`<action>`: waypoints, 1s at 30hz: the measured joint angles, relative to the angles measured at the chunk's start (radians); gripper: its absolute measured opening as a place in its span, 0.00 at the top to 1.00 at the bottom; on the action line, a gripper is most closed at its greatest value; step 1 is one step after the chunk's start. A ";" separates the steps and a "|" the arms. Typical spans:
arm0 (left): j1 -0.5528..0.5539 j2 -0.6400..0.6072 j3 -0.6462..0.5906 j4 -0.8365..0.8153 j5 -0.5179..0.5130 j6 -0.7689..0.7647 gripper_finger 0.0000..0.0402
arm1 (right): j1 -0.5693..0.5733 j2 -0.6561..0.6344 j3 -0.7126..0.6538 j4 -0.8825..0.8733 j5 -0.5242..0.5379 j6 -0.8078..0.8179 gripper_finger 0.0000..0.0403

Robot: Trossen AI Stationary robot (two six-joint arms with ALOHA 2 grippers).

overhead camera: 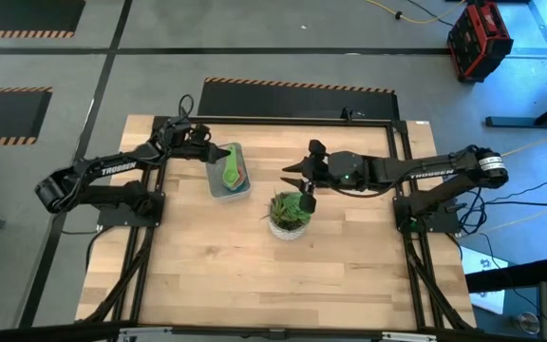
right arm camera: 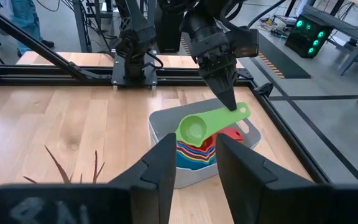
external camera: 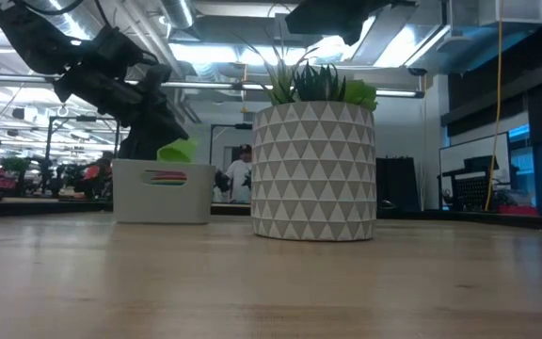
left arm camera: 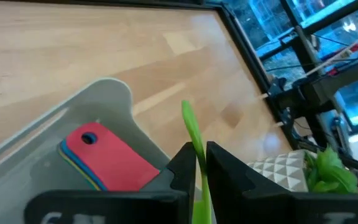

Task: Nest measuring cups in basket
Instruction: Stack the green measuring cup on top of the red measuring cup in the gray bin, then return to Home Position

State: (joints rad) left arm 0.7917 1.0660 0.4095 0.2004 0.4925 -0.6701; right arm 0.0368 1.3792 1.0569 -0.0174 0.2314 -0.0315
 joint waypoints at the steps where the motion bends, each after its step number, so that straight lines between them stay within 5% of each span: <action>1: -0.001 0.000 0.000 -0.002 -0.015 0.001 0.92 | 0.000 0.000 0.000 0.000 0.000 0.000 0.71; 14: 0.000 0.001 -0.001 -0.035 -0.097 0.019 0.68 | 0.000 0.000 0.000 0.000 0.000 0.000 0.71; 22: 0.000 0.001 -0.001 -0.076 -0.247 0.019 0.65 | 0.000 0.000 0.000 -0.001 0.000 0.001 0.71; 30: -0.001 0.001 -0.001 0.046 -0.160 0.100 0.66 | 0.000 0.001 0.000 0.001 0.000 0.000 0.71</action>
State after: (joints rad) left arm 0.7907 1.0668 0.4088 0.2466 0.3329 -0.5701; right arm 0.0372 1.3799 1.0569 -0.0166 0.2314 -0.0311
